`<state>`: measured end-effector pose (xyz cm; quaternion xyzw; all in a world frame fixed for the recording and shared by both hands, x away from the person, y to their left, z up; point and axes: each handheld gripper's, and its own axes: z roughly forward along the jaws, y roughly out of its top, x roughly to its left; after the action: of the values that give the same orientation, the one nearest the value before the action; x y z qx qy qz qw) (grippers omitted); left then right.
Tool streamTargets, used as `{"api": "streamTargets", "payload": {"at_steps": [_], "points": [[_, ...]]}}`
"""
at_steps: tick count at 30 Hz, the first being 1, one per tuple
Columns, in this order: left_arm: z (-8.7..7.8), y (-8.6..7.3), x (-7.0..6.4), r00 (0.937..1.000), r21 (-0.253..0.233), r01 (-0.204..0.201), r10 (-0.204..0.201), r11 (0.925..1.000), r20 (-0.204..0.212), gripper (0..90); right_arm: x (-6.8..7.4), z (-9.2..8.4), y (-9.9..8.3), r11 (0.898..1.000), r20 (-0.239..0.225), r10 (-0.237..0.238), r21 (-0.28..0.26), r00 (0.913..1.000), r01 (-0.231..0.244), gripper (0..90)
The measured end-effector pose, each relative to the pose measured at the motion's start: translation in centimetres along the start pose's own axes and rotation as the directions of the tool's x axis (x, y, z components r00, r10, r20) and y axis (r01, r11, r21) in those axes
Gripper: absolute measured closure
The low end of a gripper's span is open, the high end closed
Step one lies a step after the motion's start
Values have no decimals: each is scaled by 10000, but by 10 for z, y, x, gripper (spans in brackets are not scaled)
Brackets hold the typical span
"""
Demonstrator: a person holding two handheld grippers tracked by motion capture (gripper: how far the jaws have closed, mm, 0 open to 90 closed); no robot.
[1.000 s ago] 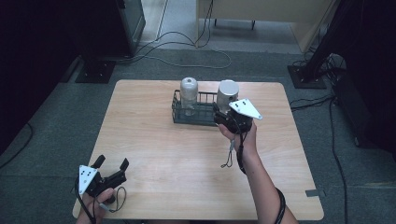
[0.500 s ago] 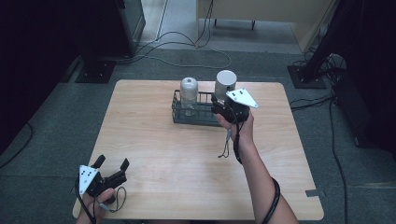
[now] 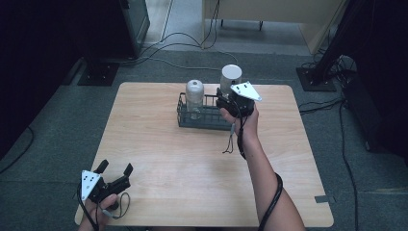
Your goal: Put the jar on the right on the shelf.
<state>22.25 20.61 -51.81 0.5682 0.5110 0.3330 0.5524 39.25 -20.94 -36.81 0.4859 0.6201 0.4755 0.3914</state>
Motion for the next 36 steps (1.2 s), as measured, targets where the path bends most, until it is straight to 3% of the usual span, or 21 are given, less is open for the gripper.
{"api": "streamTargets", "payload": {"at_steps": [8, 23, 36], "points": [[0, 0, 1, 10000, -8, 75, -75, 10000, 48, 39, 2, 15, 2, 9999, 68, -36, 99, 10000, 35, 303], [0, 0, 2, 9999, -29, 143, -142, 9999, 57, 39, -12, 39, 1, 9998, 473, 93, 190, 9988, -103, 303], [-1, 0, 2, 9998, -62, 183, -182, 9998, 79, 39, -11, 54, -17, 9988, 425, 67, 472, 9991, -87, 303]]}}
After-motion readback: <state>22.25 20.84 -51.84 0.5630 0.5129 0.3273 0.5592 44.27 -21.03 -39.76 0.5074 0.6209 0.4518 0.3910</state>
